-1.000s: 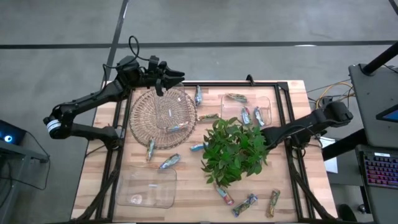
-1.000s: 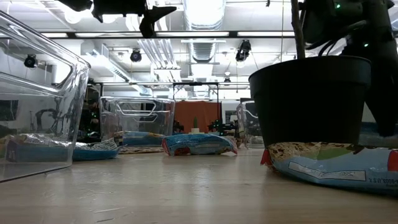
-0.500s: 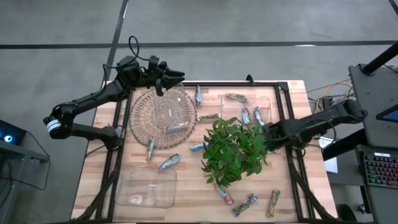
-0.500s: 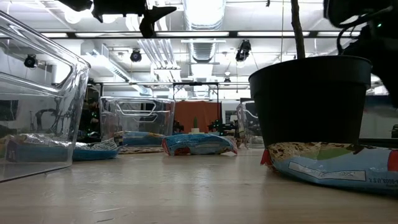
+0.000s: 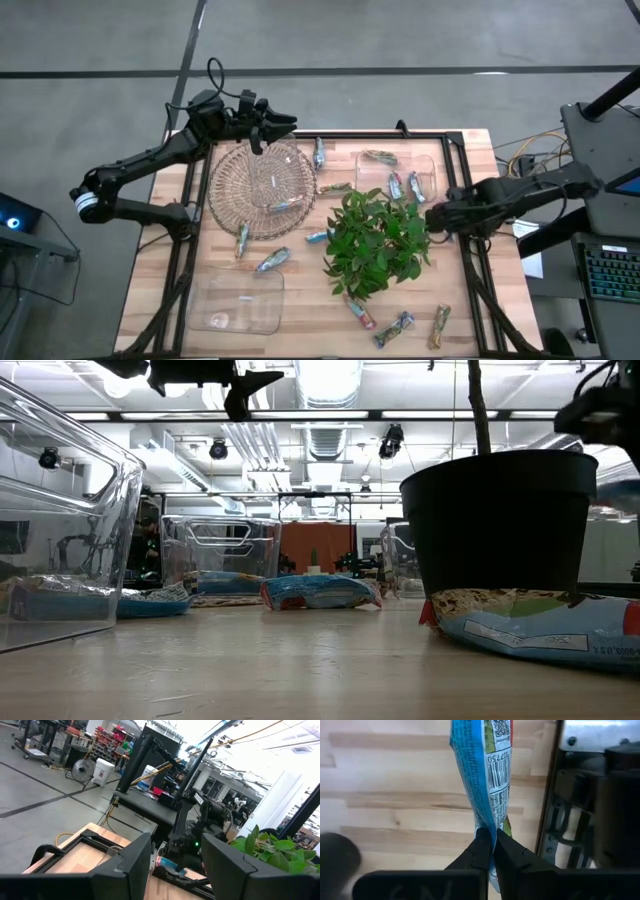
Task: Pick and place Granola Bars by type
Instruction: Put the top right red granola bar into the top right transparent bin, then put the bottom red granola bar into the top right transparent bin
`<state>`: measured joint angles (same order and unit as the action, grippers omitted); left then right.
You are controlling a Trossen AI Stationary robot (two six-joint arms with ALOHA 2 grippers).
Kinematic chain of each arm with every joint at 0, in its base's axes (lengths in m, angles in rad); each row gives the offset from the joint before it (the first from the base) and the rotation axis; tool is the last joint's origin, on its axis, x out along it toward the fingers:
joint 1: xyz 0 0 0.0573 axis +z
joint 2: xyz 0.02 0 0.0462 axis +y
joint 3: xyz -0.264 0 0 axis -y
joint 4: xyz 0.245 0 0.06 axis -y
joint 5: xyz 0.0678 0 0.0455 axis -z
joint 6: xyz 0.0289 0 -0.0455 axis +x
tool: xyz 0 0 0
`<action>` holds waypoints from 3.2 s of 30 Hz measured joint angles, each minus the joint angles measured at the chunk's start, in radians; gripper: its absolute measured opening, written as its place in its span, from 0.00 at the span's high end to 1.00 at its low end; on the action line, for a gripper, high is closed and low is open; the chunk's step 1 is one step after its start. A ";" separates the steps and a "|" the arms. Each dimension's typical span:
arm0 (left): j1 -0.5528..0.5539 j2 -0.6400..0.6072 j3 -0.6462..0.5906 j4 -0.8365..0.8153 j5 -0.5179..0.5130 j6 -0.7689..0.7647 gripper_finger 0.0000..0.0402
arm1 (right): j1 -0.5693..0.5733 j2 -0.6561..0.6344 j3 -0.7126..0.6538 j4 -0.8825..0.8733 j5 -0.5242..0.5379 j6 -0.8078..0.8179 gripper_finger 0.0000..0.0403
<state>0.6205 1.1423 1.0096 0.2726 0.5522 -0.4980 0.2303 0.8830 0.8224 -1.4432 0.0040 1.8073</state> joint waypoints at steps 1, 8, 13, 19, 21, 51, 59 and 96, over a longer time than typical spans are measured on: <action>0.000 0.000 0.000 0.000 0.000 0.000 0.61 | -0.009 -0.006 0.014 -0.014 0.003 0.006 0.98; 0.000 0.000 0.000 0.000 0.000 0.000 0.61 | -0.120 0.026 0.146 -0.046 0.080 -0.019 0.98; 0.000 0.000 0.000 0.000 0.000 0.000 0.61 | -0.256 0.127 0.234 -0.041 0.081 -0.125 0.98; 0.000 0.000 0.000 -0.002 0.000 0.000 0.61 | -0.462 0.288 0.381 -0.033 0.103 -0.372 0.98; 0.000 0.000 0.000 -0.003 0.000 0.000 0.61 | -0.521 0.334 0.431 -0.029 0.107 -0.441 0.98; 0.000 0.000 0.000 -0.006 0.000 0.000 0.61 | -0.702 0.639 0.414 0.282 0.123 -0.744 0.98; 0.000 0.000 0.000 -0.005 0.000 0.000 0.61 | -0.703 0.670 0.294 0.438 0.047 -0.738 0.98; 0.000 0.000 0.000 -0.005 0.000 0.000 0.61 | -0.713 0.712 0.184 0.563 -0.044 -0.798 0.75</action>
<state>0.6205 1.1423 1.0096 0.2672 0.5526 -0.4978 -0.4826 1.5949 1.0059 -0.8801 -0.0405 1.0097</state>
